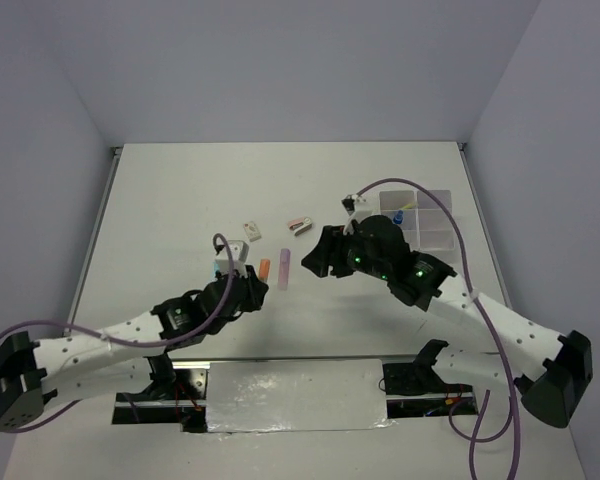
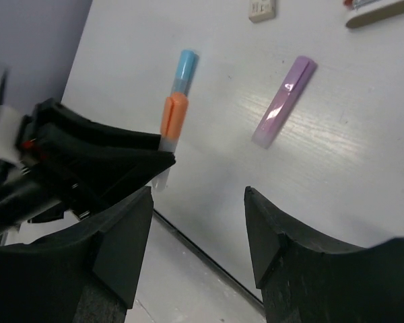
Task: Sort the stationery into containers
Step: Pick up the pen from the center of the board.
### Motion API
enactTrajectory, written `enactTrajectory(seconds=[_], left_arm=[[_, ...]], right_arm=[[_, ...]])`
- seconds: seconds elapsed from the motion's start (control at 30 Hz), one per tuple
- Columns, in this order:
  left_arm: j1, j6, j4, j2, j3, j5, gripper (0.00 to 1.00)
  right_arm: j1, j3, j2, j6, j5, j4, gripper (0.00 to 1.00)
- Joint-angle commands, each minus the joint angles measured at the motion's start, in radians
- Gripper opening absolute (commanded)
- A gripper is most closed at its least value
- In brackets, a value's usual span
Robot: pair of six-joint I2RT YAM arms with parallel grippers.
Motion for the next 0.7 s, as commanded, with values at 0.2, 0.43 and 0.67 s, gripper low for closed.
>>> enactTrajectory(seconds=[0.2, 0.43, 0.67], left_arm=[[-0.031, 0.128, 0.249, -0.278, -0.160, 0.029, 0.00], [-0.032, 0.186, 0.290, -0.308, -0.155, 0.084, 0.00], [-0.032, 0.209, 0.349, -0.336, -0.185, 0.164, 0.00]], right_arm=[[0.147, 0.104, 0.188, 0.161, 0.145, 0.167, 0.61], [0.233, 0.170, 0.337, 0.147, 0.134, 0.204, 0.61], [0.233, 0.180, 0.401, 0.127, 0.165, 0.229, 0.52]])
